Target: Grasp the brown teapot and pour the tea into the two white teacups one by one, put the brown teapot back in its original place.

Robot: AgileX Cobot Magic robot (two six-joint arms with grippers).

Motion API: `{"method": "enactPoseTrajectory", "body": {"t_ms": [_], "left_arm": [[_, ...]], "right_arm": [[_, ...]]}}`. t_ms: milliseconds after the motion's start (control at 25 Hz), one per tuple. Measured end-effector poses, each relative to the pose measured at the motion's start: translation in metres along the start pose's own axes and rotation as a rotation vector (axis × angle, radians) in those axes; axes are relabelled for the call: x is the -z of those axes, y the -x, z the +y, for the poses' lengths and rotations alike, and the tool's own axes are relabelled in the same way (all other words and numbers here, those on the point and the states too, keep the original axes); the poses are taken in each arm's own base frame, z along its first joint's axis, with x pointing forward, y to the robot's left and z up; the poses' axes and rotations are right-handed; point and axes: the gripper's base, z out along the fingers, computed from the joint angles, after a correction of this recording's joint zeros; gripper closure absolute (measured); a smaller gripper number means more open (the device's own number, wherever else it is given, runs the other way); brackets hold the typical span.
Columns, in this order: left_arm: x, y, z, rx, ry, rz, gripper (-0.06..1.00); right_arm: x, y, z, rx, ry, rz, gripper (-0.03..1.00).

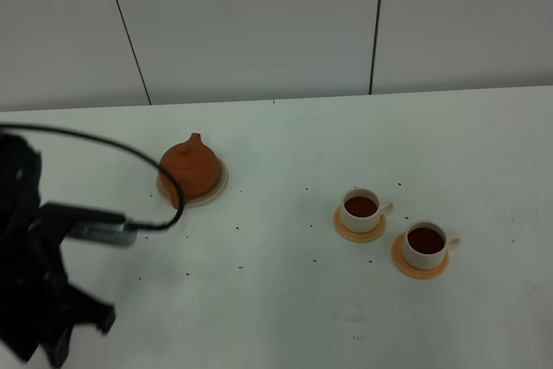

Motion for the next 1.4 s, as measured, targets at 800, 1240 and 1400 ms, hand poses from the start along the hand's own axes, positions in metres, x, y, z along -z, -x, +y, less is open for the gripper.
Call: {"method": "enactPoseTrajectory", "body": {"t_ms": [800,1240,1400], "left_arm": [[-0.02,-0.118,0.001,0.076,-0.022,-0.288,0.55],[0.005,-0.171,0.006,0.026,-0.009,-0.681,0.55],[0.009,-0.193,0.008,0.055,-0.007,-0.826,0.55]], "right_arm": [[0.0,0.0,0.0,0.0,0.0,0.0,0.73],[0.0,0.0,0.0,0.0,0.0,0.0,0.73],[0.0,0.0,0.0,0.0,0.0,0.0,0.73]]}}
